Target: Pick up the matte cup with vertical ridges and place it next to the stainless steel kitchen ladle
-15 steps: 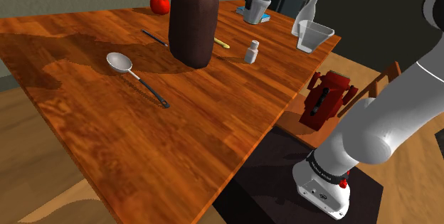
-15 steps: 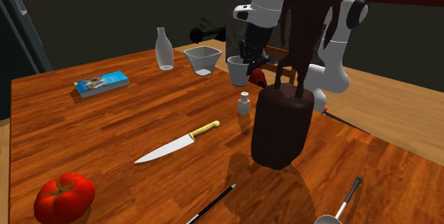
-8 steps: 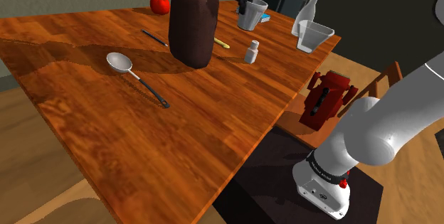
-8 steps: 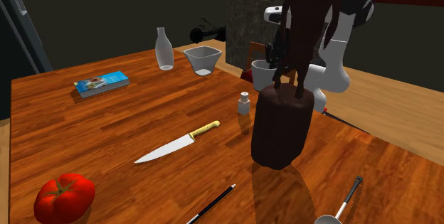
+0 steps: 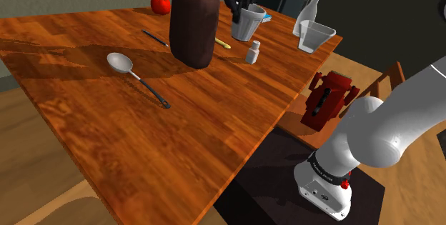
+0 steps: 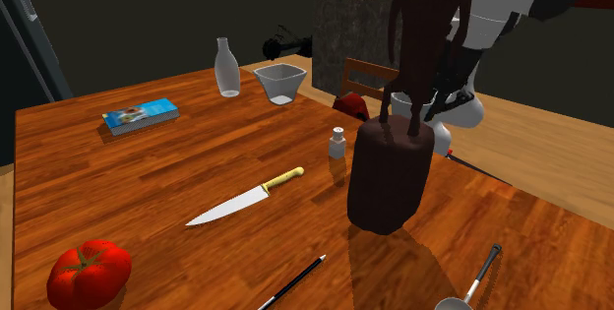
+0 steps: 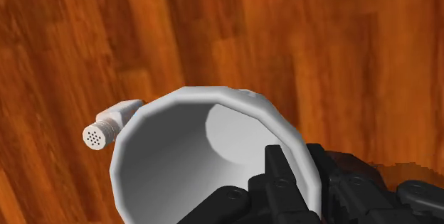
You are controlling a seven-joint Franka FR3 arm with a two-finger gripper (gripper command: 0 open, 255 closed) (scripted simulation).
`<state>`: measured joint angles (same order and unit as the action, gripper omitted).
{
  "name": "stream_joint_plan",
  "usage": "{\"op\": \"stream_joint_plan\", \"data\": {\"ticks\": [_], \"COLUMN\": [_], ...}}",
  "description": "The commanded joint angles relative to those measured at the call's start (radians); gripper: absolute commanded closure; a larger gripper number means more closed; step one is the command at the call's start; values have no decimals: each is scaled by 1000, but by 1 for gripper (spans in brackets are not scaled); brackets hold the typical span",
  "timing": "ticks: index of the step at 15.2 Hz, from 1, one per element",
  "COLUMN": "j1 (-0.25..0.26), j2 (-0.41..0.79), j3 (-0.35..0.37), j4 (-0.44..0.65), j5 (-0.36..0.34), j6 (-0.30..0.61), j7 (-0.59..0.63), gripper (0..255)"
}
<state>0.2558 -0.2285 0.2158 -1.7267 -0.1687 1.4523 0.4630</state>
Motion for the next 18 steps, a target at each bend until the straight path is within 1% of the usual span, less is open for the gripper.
{"op": "stream_joint_plan", "data": {"ticks": [1, 8, 15, 18], "j1": [19, 87, 161, 160], "j2": [9, 59, 167, 148], "j3": [32, 147, 260, 256], "j4": [18, 86, 210, 149], "j5": [7, 28, 18, 26], "j6": [-19, -70, -126, -81], "j7": [50, 230, 416, 416], "gripper": [255, 255, 255, 255]}}
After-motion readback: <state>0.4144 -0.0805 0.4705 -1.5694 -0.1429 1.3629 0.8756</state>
